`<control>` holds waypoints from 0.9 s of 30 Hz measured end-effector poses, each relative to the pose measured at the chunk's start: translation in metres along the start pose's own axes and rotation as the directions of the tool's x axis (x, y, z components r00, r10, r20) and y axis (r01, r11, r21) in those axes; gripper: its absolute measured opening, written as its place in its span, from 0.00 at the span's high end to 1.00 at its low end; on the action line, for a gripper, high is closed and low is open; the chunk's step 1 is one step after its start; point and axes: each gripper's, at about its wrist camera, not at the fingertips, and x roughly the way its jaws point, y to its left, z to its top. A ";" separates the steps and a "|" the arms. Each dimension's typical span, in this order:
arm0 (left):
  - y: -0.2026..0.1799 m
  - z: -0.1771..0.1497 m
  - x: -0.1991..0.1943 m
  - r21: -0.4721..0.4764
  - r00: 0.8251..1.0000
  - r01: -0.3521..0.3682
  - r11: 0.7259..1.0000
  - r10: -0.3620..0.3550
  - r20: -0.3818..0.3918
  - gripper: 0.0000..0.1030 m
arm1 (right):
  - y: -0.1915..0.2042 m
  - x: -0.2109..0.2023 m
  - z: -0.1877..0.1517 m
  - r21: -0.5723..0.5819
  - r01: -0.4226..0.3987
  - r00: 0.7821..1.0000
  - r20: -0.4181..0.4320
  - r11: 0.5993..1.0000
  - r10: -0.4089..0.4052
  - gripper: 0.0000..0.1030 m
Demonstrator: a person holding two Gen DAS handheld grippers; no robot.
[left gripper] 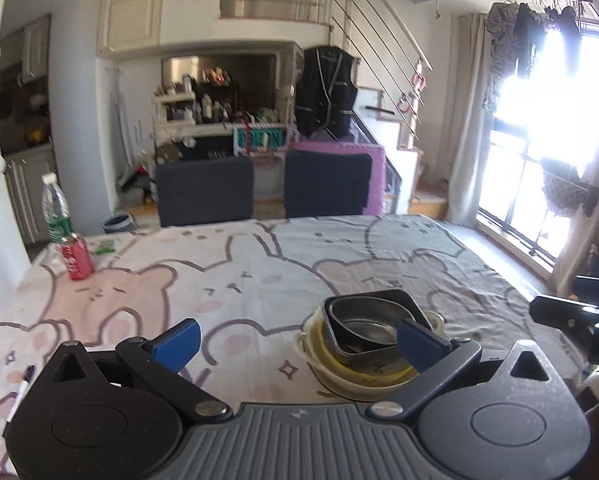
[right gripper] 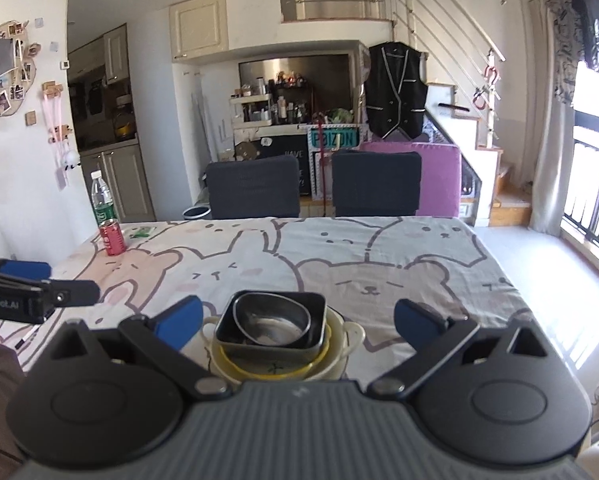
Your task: Organize plates and bowls
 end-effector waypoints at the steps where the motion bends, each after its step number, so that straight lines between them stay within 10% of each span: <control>1: -0.002 -0.003 -0.003 0.003 1.000 -0.008 1.000 0.008 0.009 0.00 | 0.002 -0.003 -0.002 0.003 0.004 1.000 0.005 1.000 -0.004 0.00; 27: -0.010 -0.066 -0.005 0.005 0.998 -0.057 0.998 0.057 0.004 0.00 | 0.014 -0.013 -0.051 -0.030 0.136 0.990 0.034 0.990 -0.135 0.00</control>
